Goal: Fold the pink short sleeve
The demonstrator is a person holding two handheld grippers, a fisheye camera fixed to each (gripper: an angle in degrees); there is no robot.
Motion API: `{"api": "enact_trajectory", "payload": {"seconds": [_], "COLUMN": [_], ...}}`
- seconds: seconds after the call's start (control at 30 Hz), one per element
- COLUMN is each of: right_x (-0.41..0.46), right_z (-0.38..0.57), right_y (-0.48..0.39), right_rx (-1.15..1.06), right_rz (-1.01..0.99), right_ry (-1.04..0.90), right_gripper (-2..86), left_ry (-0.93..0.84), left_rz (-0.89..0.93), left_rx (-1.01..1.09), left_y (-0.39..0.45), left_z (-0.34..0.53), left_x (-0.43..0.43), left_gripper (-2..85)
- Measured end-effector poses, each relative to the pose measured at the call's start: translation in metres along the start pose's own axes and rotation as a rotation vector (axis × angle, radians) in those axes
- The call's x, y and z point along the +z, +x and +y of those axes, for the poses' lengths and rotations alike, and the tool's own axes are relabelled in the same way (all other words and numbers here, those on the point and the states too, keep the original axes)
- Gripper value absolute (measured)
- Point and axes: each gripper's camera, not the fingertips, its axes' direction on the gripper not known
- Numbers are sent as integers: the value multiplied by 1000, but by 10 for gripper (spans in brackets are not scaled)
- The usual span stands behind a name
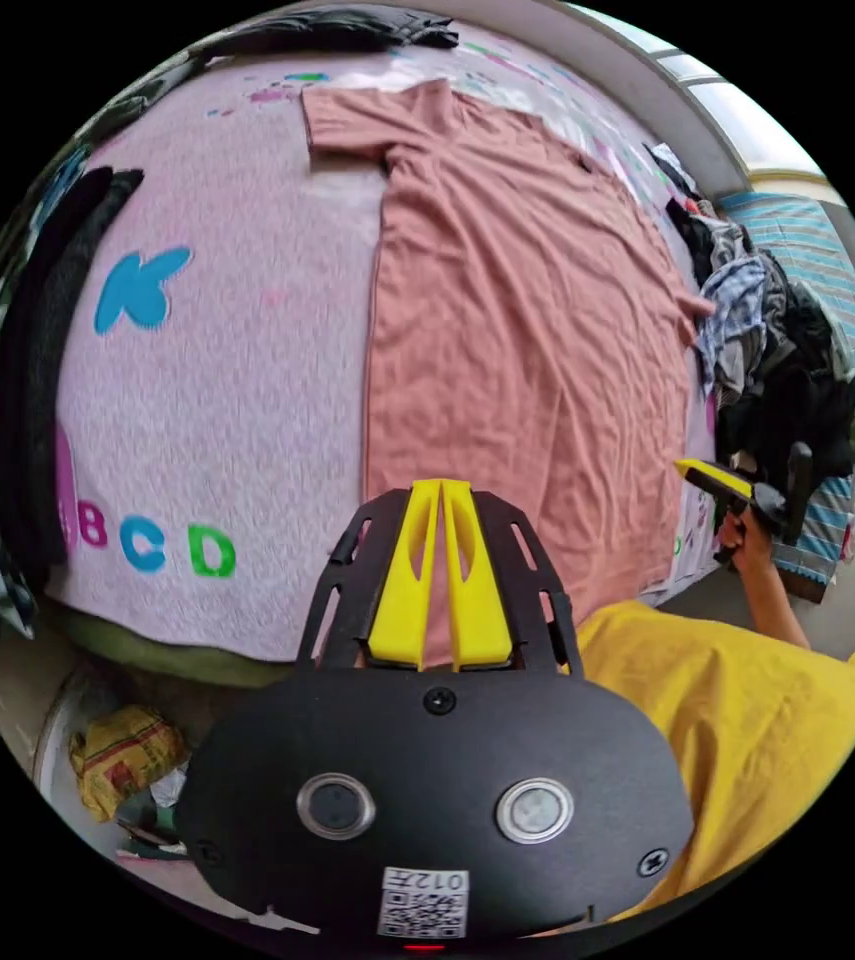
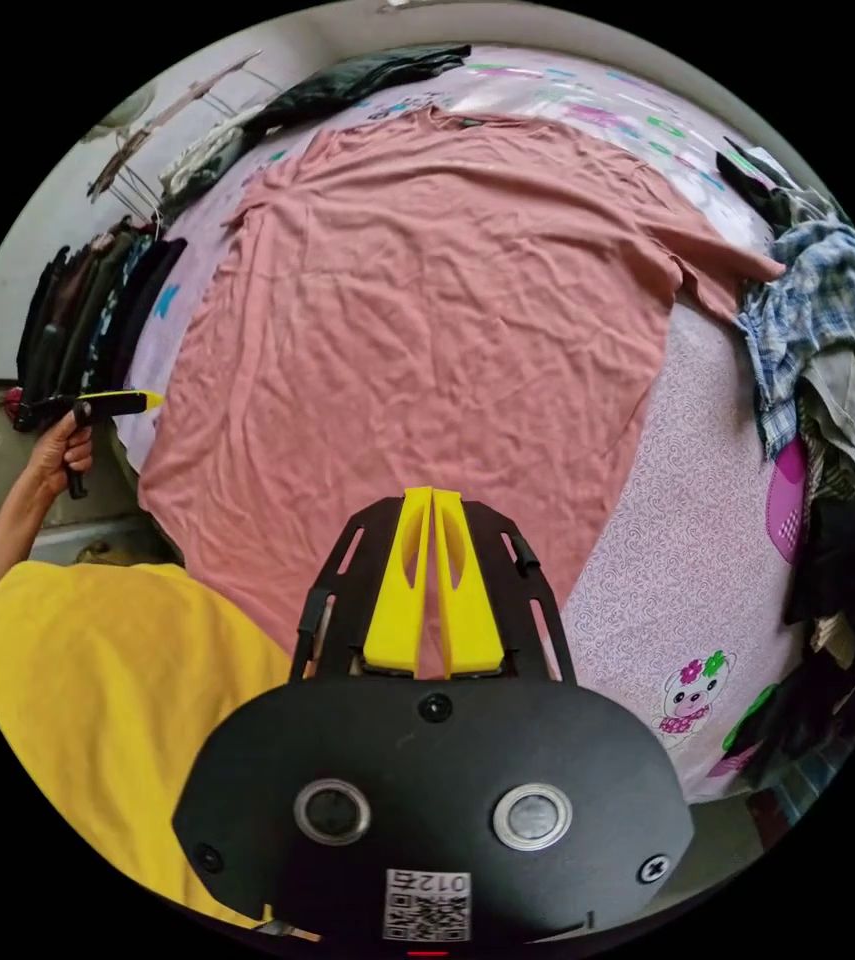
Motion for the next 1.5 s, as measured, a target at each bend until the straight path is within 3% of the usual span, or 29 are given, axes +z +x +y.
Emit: {"api": "enact_trajectory", "payload": {"seconds": [0.43, 0.6, 0.8, 1.07, 1.3, 1.5], "right_x": [46, 48, 95, 122, 127, 80], "right_z": [-12, 14, 24, 14, 2, -62], "right_y": [-13, -9, -18, -59, -75, -120], "right_rx": [-128, -132, -181, -187, -64, -114], "right_rz": [34, -21, 100, 204, 187, 234], "right_ry": [-28, -70, -193, -175, -174, 8], "right_gripper": [0, 0, 1, 5, 1, 0], "left_ry": [38, 127, 73, 143, 142, 120], "left_rz": [-162, -111, -155, -186, 45, 39], "left_rx": [-197, -216, -290, -362, -316, -273], "left_y": [-49, -46, -64, -94, -123, -132], "left_z": [95, 154, 198, 240, 261, 265], "left_x": [55, 62, 109, 122, 156, 176], "left_gripper": [0, 1, 2, 8, 37, 48]}}
